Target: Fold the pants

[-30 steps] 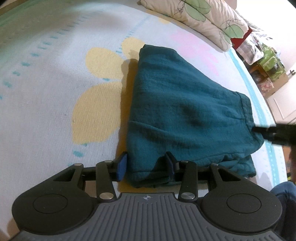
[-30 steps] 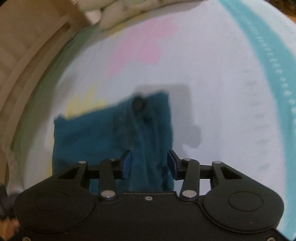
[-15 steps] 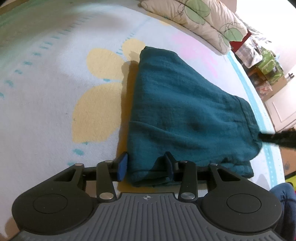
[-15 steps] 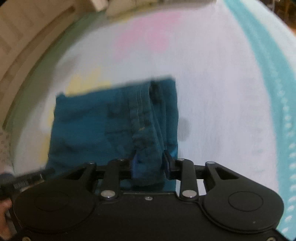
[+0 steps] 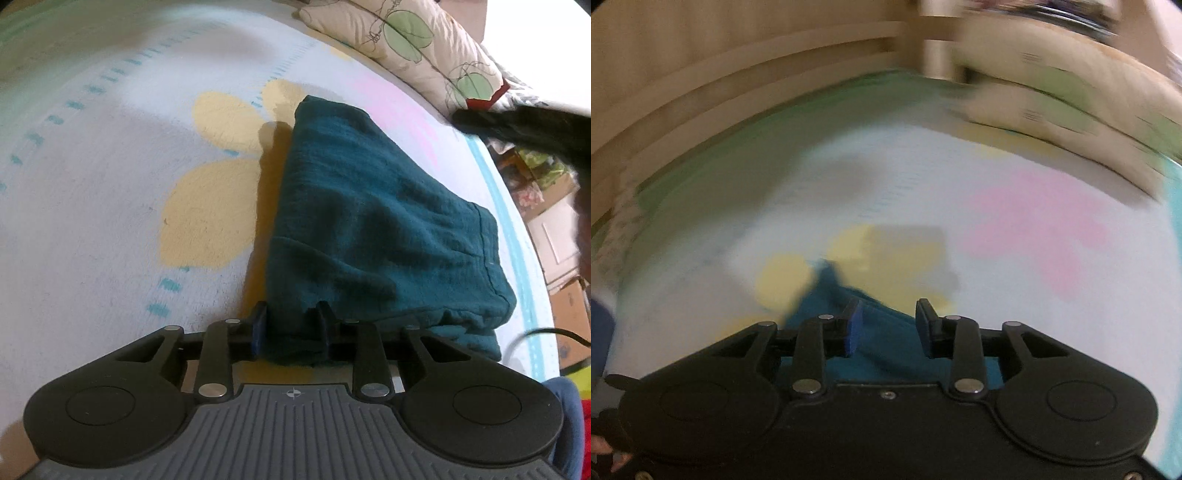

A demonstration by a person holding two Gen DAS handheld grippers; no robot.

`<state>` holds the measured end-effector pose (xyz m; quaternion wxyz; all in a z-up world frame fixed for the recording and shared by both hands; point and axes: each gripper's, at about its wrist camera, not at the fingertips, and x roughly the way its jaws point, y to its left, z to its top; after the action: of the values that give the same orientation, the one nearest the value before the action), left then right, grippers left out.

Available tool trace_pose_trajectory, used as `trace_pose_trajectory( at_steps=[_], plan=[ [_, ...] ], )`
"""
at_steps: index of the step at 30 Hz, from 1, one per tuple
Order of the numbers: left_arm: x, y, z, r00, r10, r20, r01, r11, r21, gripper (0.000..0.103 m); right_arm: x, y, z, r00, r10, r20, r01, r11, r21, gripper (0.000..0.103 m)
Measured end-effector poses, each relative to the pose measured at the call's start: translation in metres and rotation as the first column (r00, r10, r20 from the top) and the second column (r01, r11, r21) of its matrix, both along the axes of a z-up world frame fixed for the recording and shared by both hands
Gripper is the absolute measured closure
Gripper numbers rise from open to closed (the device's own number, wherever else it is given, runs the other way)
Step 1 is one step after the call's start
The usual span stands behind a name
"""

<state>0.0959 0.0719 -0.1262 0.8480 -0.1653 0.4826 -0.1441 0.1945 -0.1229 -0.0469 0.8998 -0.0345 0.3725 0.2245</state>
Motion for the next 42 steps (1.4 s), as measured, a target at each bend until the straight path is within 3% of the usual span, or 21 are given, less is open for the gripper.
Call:
trace_pose_trajectory(
  at_steps=[5, 11, 14, 18, 20, 28, 29, 30, 32, 37, 42],
  plan=[
    [0.001, -0.003, 0.001, 1.0, -0.01, 0.009, 0.01, 1.0, 0.024, 0.076, 0.033, 0.061, -0.026, 0.987, 0.156, 0.036, -0.152, 0.984, -0.094, 0.063],
    [0.003, 0.0, 0.0, 1.0, -0.006, 0.004, 0.006, 1.0, 0.002, 0.076, 0.043, 0.08, -0.043, 0.97, 0.24, 0.034, -0.23, 0.957, -0.175, 0.064],
    [0.002, 0.0, 0.0, 1.0, -0.009, 0.004, 0.009, 1.0, -0.001, 0.076, 0.048, 0.09, -0.051, 0.963, 0.268, 0.006, -0.262, 0.945, -0.198, 0.079],
    [0.002, 0.001, 0.002, 1.0, -0.006, 0.0, 0.006, 1.0, -0.014, 0.076, 0.05, 0.091, -0.056, 0.961, 0.274, -0.025, -0.271, 0.928, -0.254, 0.081],
    [0.002, 0.002, 0.002, 1.0, -0.006, -0.001, 0.006, 1.0, -0.018, 0.076, 0.053, 0.091, -0.059, 0.962, 0.269, -0.044, -0.271, 0.926, -0.262, 0.088],
    [0.003, 0.004, 0.002, 1.0, -0.008, -0.007, 0.008, 1.0, -0.027, 0.076, 0.051, 0.097, -0.065, 0.955, 0.293, -0.049, -0.294, 0.905, -0.307, 0.086],
    [0.003, 0.005, 0.002, 1.0, -0.006, -0.008, 0.006, 1.0, -0.03, 0.076, 0.051, 0.098, -0.066, 0.955, 0.293, -0.053, -0.295, 0.904, -0.309, 0.088],
    [0.003, 0.005, 0.002, 1.0, -0.005, -0.008, 0.005, 0.999, -0.032, 0.076, 0.051, 0.097, -0.066, 0.954, 0.294, -0.056, -0.297, 0.904, -0.306, 0.098],
    [0.003, 0.005, 0.002, 1.0, -0.005, -0.007, 0.005, 0.999, -0.033, 0.077, 0.051, 0.099, -0.066, 0.958, 0.28, -0.055, -0.283, 0.904, -0.321, 0.099],
    [-0.01, 0.009, 0.001, 1.0, 0.014, 0.0, -0.014, 0.999, -0.044, 0.08, 0.072, 0.092, -0.071, 0.992, 0.125, -0.012, -0.12, 0.923, -0.366, 0.1],
    [-0.011, 0.016, 0.0, 1.0, 0.025, -0.017, -0.027, 0.997, -0.078, 0.08, 0.088, 0.059, -0.068, 0.997, 0.044, -0.061, -0.057, 0.97, -0.236, 0.1]
  ],
)
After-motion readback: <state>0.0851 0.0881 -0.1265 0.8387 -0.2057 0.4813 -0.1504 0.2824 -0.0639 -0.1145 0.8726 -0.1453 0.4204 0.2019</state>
